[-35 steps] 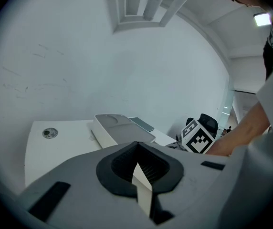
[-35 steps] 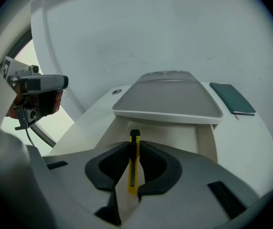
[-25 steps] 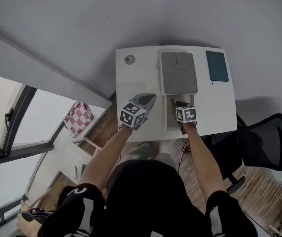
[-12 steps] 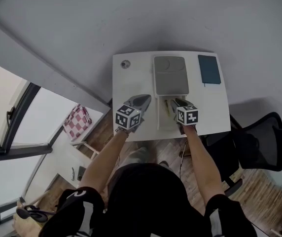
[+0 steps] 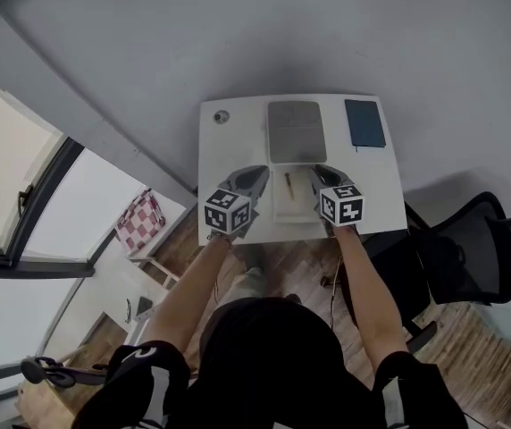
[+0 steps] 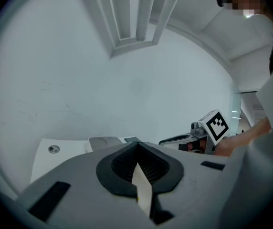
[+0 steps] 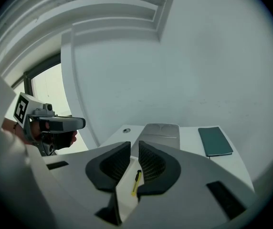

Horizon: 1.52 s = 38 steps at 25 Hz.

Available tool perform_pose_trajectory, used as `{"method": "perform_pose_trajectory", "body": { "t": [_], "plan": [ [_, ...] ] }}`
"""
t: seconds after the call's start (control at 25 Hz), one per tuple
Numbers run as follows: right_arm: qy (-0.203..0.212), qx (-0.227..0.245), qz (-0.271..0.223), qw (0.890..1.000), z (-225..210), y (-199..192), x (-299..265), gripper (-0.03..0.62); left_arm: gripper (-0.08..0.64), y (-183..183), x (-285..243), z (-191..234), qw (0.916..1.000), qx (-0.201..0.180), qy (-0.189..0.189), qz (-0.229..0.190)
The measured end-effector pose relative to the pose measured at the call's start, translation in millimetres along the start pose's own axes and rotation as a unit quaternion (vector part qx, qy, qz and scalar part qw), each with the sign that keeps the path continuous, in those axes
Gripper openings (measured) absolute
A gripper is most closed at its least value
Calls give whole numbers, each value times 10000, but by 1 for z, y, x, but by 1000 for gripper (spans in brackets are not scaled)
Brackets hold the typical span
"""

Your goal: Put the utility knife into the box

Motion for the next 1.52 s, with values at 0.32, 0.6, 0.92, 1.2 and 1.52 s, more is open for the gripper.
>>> {"method": "perform_pose_trajectory", "body": {
  "t": [0.32, 0.6, 0.92, 1.2, 1.52],
  "plan": [
    [-57, 92, -391, 9992, 3, 13, 61, 21, 25, 14, 22, -49, 9993, -231, 141, -267],
    [78, -6, -687, 9976, 12, 14, 105, 15, 25, 14, 42, -84, 9984, -414, 191, -332],
    [79, 167, -773, 9968, 23, 7, 145, 14, 25, 10, 63, -113, 9974, -586, 239, -335],
    [27, 231, -805, 9965, 31, -7, 164, 14, 25, 1, 74, -129, 9972, -640, 216, -331],
    [18, 266, -771, 9967, 35, -18, 179, 14, 25, -11, 78, -139, 9974, -650, 185, -243]
  ]
}}
Point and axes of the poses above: the fingertips, and each gripper's own axes: x backward along the fingers, z to its left, y out of its top, the point moved 2 cm from there along x, backward along the fingers, and after that the axes turned 2 degrees about -z, right-handed, at the moved point
